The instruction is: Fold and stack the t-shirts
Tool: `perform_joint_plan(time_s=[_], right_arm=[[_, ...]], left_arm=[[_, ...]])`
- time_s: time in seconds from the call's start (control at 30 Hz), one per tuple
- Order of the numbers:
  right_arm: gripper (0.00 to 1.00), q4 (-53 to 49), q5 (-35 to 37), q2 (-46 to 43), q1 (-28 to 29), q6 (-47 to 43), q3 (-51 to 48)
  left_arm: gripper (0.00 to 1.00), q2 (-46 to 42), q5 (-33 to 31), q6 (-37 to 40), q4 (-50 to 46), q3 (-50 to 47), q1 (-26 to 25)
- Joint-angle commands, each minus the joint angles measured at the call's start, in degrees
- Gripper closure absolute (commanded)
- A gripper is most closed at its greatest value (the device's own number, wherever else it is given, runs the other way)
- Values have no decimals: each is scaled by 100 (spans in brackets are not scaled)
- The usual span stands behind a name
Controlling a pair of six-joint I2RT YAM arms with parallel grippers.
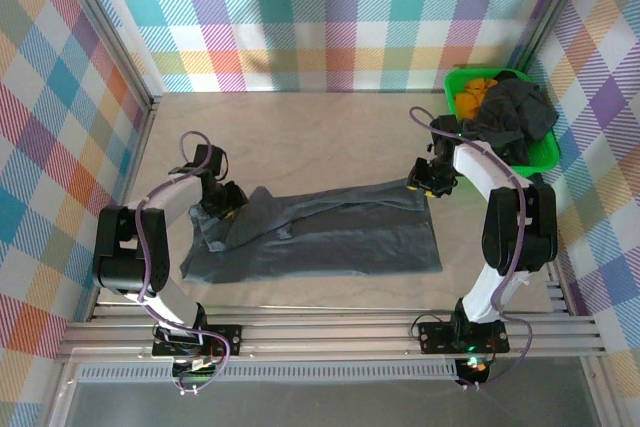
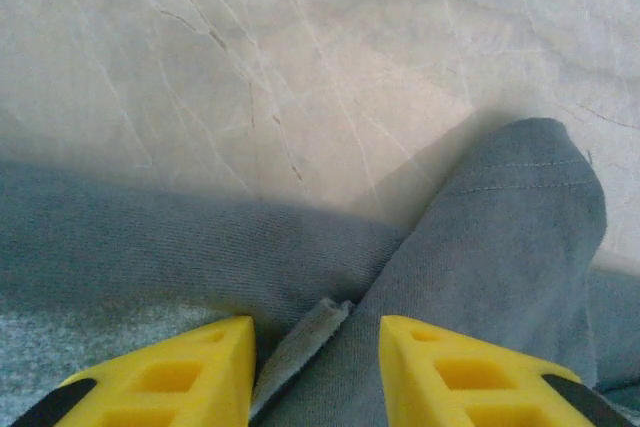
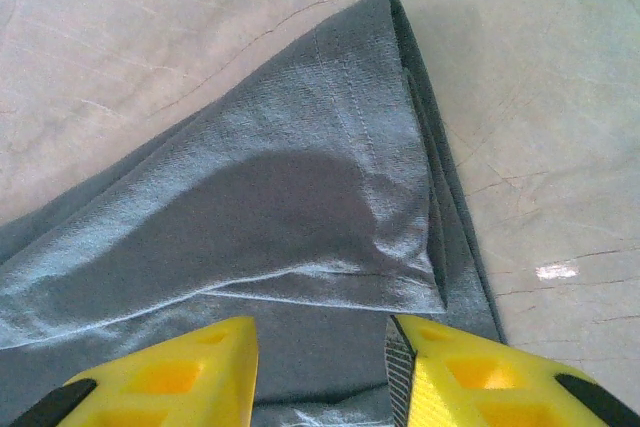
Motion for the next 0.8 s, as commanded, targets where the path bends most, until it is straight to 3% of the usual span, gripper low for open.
perform_joint_plan(time_s=[0.0,0.53,0.77], right_arm=[[61,-86,-102,10,31,13,25],[60,-128,99,-65,29,130,-111],[63,-202,218,-124,-52,808,-363]], left_arm=[[66,46,-72,199,-233,124,-36],[99,-185,-393,104,-394,262,-28],[100,-491,-514,-144,-494,283,-35]])
